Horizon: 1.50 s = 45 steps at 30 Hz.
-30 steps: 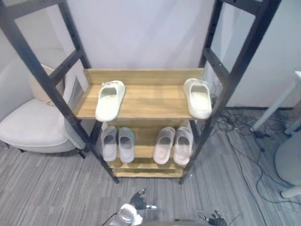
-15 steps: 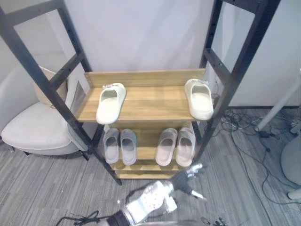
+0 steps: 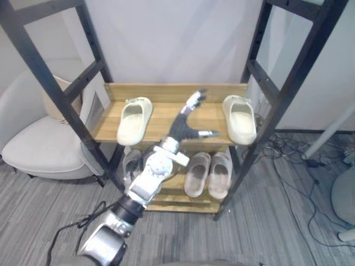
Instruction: Organize the slippers on the shoe rack
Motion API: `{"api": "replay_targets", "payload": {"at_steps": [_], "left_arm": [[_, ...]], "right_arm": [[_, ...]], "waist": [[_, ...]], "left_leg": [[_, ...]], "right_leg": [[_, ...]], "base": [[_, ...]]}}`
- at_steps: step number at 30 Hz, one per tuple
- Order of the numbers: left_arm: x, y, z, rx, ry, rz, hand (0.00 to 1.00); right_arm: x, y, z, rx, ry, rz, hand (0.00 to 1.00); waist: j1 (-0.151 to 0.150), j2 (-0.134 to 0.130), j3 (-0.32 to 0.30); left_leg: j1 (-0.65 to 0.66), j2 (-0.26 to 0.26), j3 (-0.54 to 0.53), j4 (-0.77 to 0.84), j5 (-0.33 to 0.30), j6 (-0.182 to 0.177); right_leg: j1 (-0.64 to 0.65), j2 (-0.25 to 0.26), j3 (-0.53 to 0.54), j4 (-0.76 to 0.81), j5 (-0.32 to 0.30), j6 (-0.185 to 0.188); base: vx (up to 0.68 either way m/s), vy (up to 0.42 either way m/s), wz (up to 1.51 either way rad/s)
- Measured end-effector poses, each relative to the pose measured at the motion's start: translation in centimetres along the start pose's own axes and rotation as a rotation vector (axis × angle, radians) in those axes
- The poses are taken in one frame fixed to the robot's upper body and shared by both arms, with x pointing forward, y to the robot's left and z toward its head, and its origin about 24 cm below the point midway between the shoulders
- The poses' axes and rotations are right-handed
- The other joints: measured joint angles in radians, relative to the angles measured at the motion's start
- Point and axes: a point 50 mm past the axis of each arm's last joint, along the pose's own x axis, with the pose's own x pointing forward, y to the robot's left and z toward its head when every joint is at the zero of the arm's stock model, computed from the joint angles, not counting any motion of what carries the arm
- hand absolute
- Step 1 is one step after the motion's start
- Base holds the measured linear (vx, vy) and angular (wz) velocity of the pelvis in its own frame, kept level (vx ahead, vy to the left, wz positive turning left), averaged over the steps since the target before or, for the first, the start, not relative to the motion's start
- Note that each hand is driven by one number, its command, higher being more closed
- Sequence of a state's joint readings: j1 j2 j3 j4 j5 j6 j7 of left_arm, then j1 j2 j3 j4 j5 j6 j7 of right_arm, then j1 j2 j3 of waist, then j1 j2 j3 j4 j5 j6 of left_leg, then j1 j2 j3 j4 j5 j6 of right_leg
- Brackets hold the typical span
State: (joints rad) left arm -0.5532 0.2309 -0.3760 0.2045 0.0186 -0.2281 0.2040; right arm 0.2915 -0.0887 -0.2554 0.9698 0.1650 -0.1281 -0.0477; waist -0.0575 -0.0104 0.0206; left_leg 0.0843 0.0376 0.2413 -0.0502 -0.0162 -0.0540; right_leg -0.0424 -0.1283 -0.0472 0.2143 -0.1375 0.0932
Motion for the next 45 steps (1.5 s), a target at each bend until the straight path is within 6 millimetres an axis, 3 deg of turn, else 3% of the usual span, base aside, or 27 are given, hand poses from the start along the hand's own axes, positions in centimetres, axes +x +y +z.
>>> {"api": "replay_targets", "payload": {"at_steps": [8,15,22,32,45], "left_arm": [[2.3,7.2,-1.7,0.253,0.107,0.134,0.00],[2.7,11.5,-2.1,0.423,0.165,0.182,0.00],[2.0,13.6,-3.0,0.563,0.234,0.198,0.00],[0.6,15.6,-4.9,0.689,0.366,0.220,0.00],[0.2,17.4,-4.6,0.693,0.386,0.288,0.00]], "right_arm": [[0.0,-0.6,0.5,0.044,-0.020,-0.021,0.00],[0.2,-0.2,1.6,0.052,-0.067,-0.009,0.00],[0.2,0.9,2.3,0.018,-0.099,0.034,0.00],[0.0,1.8,2.2,-0.019,-0.100,0.065,0.00],[0.0,2.0,2.6,-0.056,-0.124,0.079,0.00]], "waist": [[-0.003,-0.004,-0.002],[-0.004,-0.006,-0.002],[-0.002,-0.003,0.000],[-0.005,0.023,0.016],[-0.005,0.030,0.021]], "left_leg": [[-0.017,0.000,0.028,-0.001,-0.002,0.002],[-0.038,-0.001,0.053,0.001,-0.005,0.006],[-0.046,0.001,0.077,0.002,-0.010,0.009],[-0.049,0.003,0.085,-0.001,-0.010,0.009],[-0.055,0.001,0.080,-0.011,-0.009,0.009]], "right_leg": [[-0.034,0.003,0.026,0.008,0.000,0.000],[-0.066,0.006,0.050,0.004,0.009,-0.002],[-0.077,0.011,0.069,-0.019,0.027,-0.004],[-0.062,0.012,0.063,-0.071,0.058,-0.003],[-0.059,0.012,0.055,-0.096,0.062,-0.002]], "base": [[0.01,-0.003,-0.09],[0.01,0.000,-0.10],[0.00,0.004,-0.11],[0.00,0.002,-0.02],[0.01,-0.002,0.00]]}}
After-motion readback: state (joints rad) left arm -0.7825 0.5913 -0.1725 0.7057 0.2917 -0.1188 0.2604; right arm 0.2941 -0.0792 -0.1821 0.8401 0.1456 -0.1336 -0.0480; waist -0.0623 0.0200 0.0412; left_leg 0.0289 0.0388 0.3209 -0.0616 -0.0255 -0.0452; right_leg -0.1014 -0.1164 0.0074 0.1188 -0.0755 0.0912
